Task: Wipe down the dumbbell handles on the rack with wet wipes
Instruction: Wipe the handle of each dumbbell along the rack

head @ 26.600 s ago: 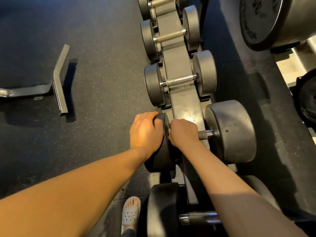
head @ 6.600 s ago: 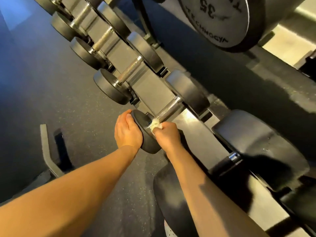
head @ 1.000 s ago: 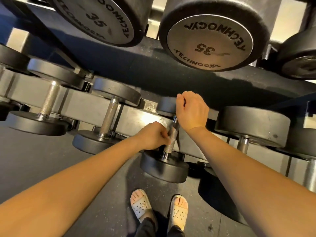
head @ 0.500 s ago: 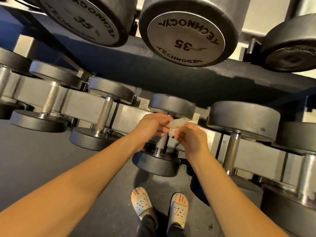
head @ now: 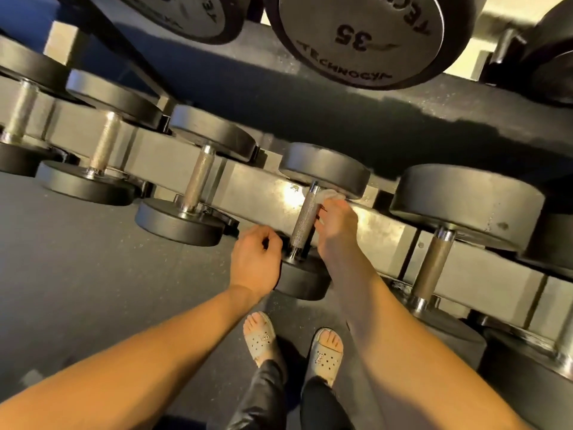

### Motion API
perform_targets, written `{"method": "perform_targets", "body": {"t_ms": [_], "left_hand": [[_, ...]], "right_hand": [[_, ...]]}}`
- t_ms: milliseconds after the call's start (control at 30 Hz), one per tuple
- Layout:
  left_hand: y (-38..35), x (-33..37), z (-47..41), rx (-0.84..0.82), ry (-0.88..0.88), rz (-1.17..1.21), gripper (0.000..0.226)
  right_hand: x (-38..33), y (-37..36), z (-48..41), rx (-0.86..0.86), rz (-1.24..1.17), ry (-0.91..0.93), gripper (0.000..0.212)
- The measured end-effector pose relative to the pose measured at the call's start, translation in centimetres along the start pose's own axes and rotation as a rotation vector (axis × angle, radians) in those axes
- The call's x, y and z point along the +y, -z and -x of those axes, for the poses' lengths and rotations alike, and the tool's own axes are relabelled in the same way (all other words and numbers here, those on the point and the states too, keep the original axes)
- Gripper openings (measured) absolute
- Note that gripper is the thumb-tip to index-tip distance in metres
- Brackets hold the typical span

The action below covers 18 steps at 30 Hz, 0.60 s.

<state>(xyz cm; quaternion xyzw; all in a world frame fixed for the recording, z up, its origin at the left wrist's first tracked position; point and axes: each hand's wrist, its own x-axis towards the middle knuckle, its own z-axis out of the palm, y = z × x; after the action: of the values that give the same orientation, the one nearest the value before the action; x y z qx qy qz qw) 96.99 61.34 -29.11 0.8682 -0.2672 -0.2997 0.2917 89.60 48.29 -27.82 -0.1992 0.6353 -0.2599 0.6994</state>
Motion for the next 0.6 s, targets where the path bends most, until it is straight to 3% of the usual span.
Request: {"method": "perform_targets", "body": {"t_ms": [200, 367, 400, 467, 567, 600], "left_hand": [[0.1, -0.2, -0.1, -0.016, -0.031, -0.018, 0.023], [0.1, -0.3, -0.1, -0.025, -0.046, -0.037, 0.023], [0.1, -0.3, -0.1, -0.026, -0.044, -0.039, 0.025], [0.1, -0.3, -0.2, -0.03, -0.046, -0.041, 0.027], [0.1, -0.5, -0.3, -0.048, -0.055, -0.04, 0.025], [0.1, -0.6, -0.3, -0.052, -0.06, -0.037, 0.025]], "right_hand": [[0.1, 1.6, 0.1, -0.006, 0.29, 0.106, 0.025], [-1.2, 0.1, -1.1, 0.012, -0.107, -0.146, 0.007], [-0.8, -0.1, -1.0, -0.006, -0.143, -0.14, 0.014], [0.4, 0.2, -1.0, -0.042, -0.16, -0.078, 0.023], [0.7, 1.0, -0.9, -0.006, 0.012, 0.065, 0.006], [0.6, 1.2, -1.1, 0.01, 0.113, 0.131, 0.012]]}}
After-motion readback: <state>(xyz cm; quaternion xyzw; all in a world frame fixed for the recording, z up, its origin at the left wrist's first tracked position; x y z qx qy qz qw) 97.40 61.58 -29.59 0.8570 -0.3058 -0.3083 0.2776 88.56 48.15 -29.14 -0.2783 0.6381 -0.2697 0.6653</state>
